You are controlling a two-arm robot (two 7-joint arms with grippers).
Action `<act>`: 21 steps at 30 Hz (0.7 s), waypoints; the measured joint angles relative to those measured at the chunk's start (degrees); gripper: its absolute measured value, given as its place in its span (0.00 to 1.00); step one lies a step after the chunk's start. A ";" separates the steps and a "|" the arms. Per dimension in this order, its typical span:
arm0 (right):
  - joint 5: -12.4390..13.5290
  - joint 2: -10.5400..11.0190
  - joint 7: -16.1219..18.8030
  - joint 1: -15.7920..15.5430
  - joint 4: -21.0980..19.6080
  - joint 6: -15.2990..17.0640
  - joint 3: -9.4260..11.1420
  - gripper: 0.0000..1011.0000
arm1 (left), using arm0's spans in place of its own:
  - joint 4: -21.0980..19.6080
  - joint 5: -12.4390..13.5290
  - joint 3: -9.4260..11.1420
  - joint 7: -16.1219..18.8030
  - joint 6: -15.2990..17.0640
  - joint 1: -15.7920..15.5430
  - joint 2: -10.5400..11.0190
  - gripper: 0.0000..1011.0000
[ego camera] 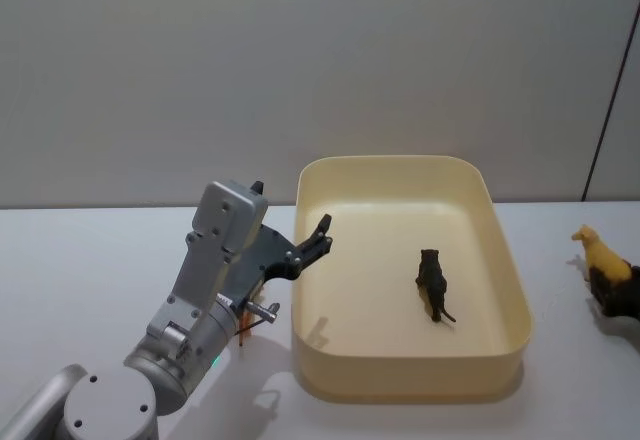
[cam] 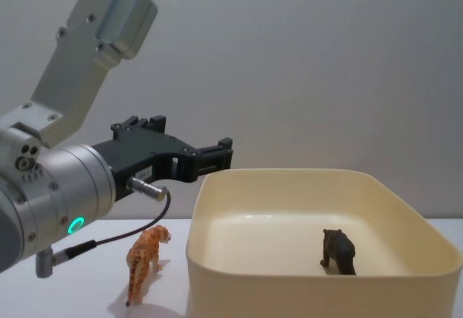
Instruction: Pick up the toy alternately with two hands and place it into the central storage box.
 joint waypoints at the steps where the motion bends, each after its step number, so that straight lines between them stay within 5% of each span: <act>1: 0.00 0.00 0.03 -0.02 -0.05 -0.08 0.00 0.36 | 0.00 0.00 0.00 0.00 0.00 0.00 0.00 0.99; 21: 2.59 -1.53 0.84 1.32 -4.33 -5.92 -0.49 0.35 | 0.00 0.00 0.00 0.00 0.00 0.00 0.00 0.99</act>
